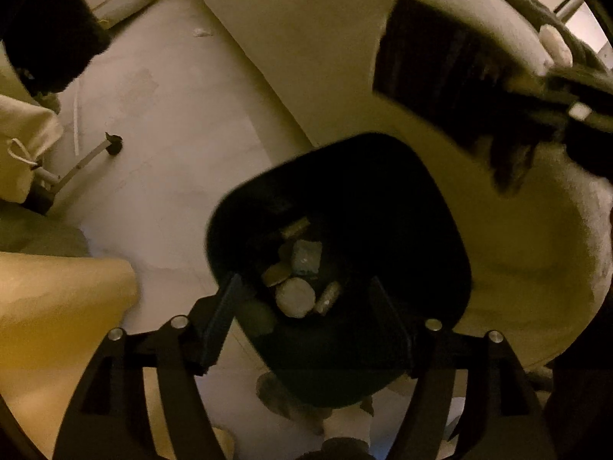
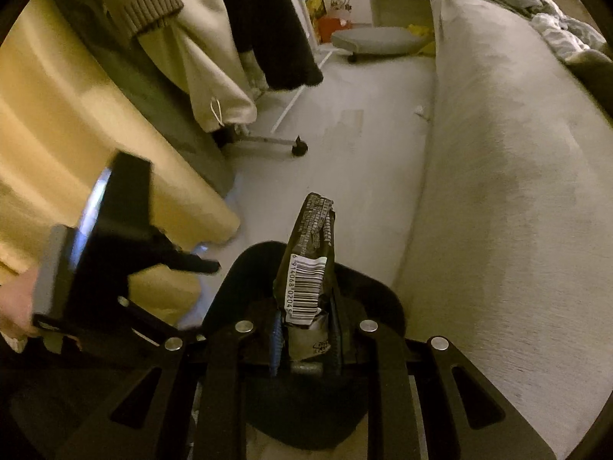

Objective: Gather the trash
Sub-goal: 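Open the left tool to drop the tape core while the right tool releases the snack bag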

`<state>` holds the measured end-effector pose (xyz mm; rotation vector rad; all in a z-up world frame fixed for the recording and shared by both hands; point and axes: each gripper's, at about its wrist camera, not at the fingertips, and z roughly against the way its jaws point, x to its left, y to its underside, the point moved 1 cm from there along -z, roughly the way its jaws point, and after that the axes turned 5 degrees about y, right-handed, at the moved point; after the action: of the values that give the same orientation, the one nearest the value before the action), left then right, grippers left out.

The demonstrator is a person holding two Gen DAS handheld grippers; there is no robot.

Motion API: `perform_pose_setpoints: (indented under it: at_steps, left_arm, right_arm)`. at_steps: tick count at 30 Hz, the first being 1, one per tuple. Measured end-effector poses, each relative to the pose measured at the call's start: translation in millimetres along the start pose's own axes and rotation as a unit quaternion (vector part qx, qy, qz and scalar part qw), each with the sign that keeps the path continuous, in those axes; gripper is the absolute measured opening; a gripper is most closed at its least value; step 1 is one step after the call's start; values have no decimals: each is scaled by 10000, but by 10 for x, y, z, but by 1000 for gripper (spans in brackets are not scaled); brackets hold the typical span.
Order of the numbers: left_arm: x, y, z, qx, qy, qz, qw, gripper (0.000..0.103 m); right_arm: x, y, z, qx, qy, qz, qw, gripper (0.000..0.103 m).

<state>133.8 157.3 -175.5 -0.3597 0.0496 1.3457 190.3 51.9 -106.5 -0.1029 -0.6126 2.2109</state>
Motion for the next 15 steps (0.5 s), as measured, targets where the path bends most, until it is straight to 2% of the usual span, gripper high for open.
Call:
perform_pose_setpoints:
  at_steps: [8, 15]
  left_arm:
    - [203, -16, 370, -739, 83, 197, 9970, 77]
    - [397, -45, 532, -1106, 13, 469, 9928, 79]
  right_arm:
    - [116, 58, -355, 573, -23, 138, 9983, 20]
    - [249, 182, -665, 1122, -56, 299, 9932, 20]
